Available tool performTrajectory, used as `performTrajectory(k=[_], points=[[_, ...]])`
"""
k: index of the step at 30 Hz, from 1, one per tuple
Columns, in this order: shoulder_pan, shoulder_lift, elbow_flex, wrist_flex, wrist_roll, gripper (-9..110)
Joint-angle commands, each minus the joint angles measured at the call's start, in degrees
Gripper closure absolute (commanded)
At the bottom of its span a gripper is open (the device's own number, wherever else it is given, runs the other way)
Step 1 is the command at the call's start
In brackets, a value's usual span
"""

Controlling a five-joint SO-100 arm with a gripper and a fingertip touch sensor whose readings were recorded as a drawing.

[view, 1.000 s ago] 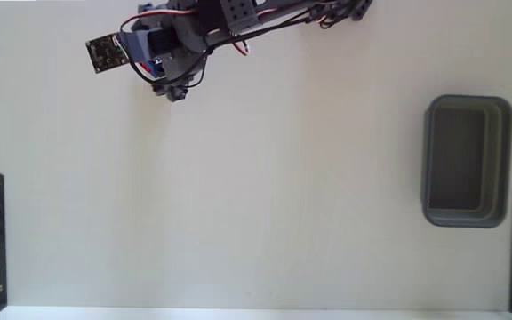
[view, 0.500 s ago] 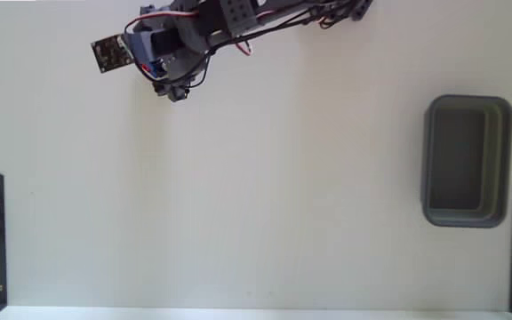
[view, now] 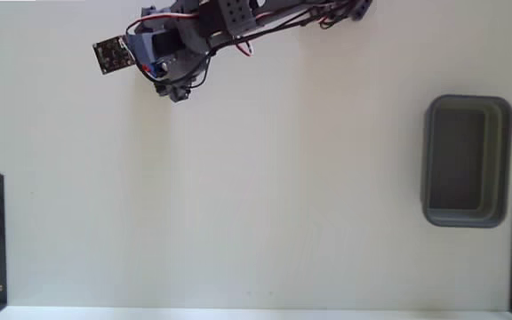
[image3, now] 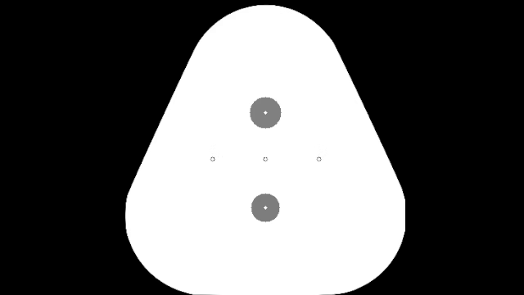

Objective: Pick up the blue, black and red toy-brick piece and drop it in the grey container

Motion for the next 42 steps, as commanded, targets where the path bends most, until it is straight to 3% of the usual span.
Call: performTrajectory(k=[1,42], points=[[0.72,1.52,-0.17,-0.15,0.26,-9],[0.72,1.07,1.00,-1.78,0.26,-4]])
